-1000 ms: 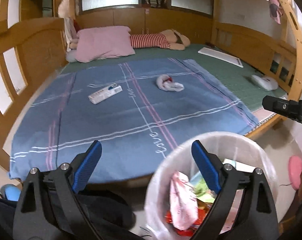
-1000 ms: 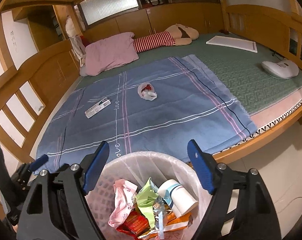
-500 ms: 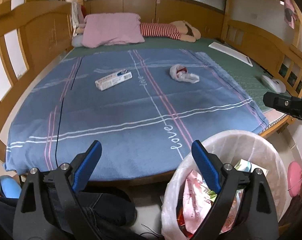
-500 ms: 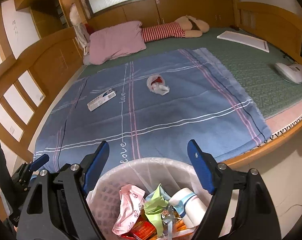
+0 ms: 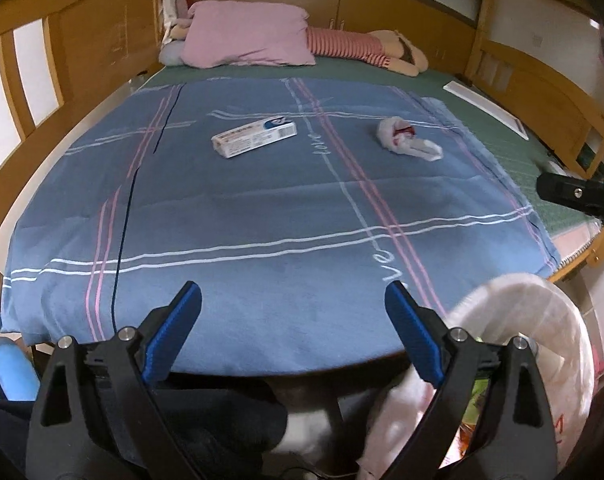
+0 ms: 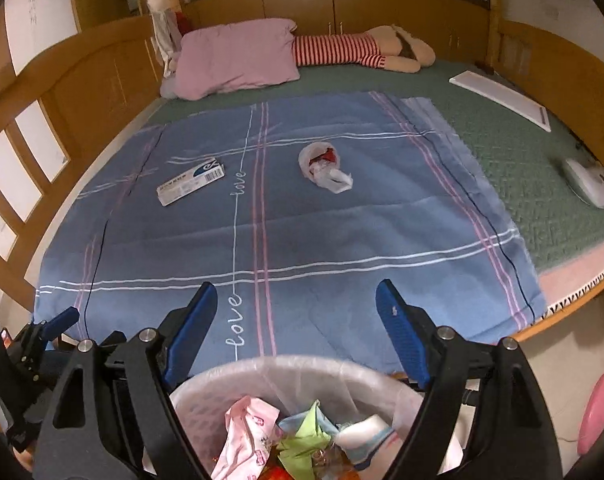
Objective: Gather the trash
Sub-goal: 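Move the open right tool to the white plastic bag with red contents, then close the right tool on the white plastic bag and lift it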
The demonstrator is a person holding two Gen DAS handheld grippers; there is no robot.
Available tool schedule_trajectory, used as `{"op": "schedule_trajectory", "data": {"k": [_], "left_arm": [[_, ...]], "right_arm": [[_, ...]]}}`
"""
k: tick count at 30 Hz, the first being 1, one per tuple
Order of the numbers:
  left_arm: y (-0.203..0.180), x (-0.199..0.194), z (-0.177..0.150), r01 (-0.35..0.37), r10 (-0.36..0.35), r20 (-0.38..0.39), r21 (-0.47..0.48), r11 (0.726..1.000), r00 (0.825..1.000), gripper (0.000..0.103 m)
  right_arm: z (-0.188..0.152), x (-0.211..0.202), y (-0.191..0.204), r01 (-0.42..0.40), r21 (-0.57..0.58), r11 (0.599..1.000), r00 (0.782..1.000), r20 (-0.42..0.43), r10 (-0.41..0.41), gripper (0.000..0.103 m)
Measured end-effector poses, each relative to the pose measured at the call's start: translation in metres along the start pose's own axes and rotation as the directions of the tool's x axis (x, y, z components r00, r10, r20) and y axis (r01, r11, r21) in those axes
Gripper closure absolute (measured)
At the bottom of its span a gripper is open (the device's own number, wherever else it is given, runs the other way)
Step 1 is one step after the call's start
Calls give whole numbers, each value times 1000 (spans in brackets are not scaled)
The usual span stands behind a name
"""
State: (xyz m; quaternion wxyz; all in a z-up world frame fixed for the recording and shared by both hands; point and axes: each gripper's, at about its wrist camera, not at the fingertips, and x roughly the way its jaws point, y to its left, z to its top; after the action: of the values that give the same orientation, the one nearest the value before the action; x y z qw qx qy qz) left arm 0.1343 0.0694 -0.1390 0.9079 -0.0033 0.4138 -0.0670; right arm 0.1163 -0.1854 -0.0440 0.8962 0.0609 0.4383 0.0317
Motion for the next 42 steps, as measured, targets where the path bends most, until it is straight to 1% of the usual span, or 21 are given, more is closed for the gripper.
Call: {"op": "schedule_trajectory", "data": {"k": [2,3,6,9,13,15,16,17,19,21,23,26,30,32,33,34,35,36,37,39,42], "left_arm": [[7,6,3,-12,11,-12,-17,1000,1000,9],[12,11,4,-16,15,-23,-33,999,1000,9],[29,22,4,3,-10,-59,-120,993,998,8],[34,29,1,16,-30,-82,-167,986,996,8],[31,28,0,10,-21,-65,-161,987,998,8],[31,28,-1,9,-19,-58,-160,987,998,7],[31,28,-2,9,-19,-60,-161,987,998,7],[31,29,-2,10,-20,-63,-164,986,998,7],[32,31,-2,20,-33,-72,-170,985,997,7],[31,32,-2,28,-42,-80,-175,984,996,7],[31,34,-2,27,-42,-83,-178,984,996,7],[30,37,-2,15,-31,-88,-179,984,996,7],[25,42,-1,4,-21,-100,-170,985,995,7],[23,44,-1,3,-20,-106,-166,986,994,7],[23,45,-1,2,-20,-108,-164,986,994,7],[22,47,-1,3,-21,-112,-163,987,993,7],[22,48,-1,4,-23,-115,-164,987,993,7],[22,49,-1,5,-25,-118,-165,986,993,7],[22,50,-1,6,-27,-123,-168,986,992,7],[20,53,-1,12,-35,-133,-173,985,991,7],[18,54,-1,13,-36,-134,-167,986,990,7]], "right_arm": [[7,11,-1,-35,1,999,999,-34,35,22],[10,14,-2,-38,2,999,998,-42,38,22],[27,37,-1,-23,-30,999,997,-75,20,22],[43,60,-1,-2,-42,999,995,-95,-2,22],[73,108,-14,30,-15,999,990,-139,-32,22],[86,126,-20,58,-12,998,989,-132,-59,22],[97,138,-26,90,-5,996,989,-117,-90,22],[100,144,-28,100,0,995,989,-111,-100,22],[116,162,-39,108,40,993,990,-98,-104,22],[126,180,-46,122,64,990,987,-109,-115,22],[137,197,-50,114,78,990,987,-122,-104,22],[149,226,-51,107,96,990,984,-156,-91,22],[160,263,-41,155,59,986,970,-198,-141,22],[161,277,-33,160,43,986,965,-215,-147,22],[159,284,-29,145,31,989,964,-229,-134,25],[157,289,-27,141,22,990,961,-245,-132,42],[153,296,-24,161,-3,987,949,-273,-156,63],[150,297,-23,177,-21,984,945,-276,-176,68],[146,296,-17,185,-48,982,947,-257,-191,70],[143,294,-14,177,-70,982,950,-251,-189,78],[138,286,-11,144,-77,987,954,-253,-159,82]]}}
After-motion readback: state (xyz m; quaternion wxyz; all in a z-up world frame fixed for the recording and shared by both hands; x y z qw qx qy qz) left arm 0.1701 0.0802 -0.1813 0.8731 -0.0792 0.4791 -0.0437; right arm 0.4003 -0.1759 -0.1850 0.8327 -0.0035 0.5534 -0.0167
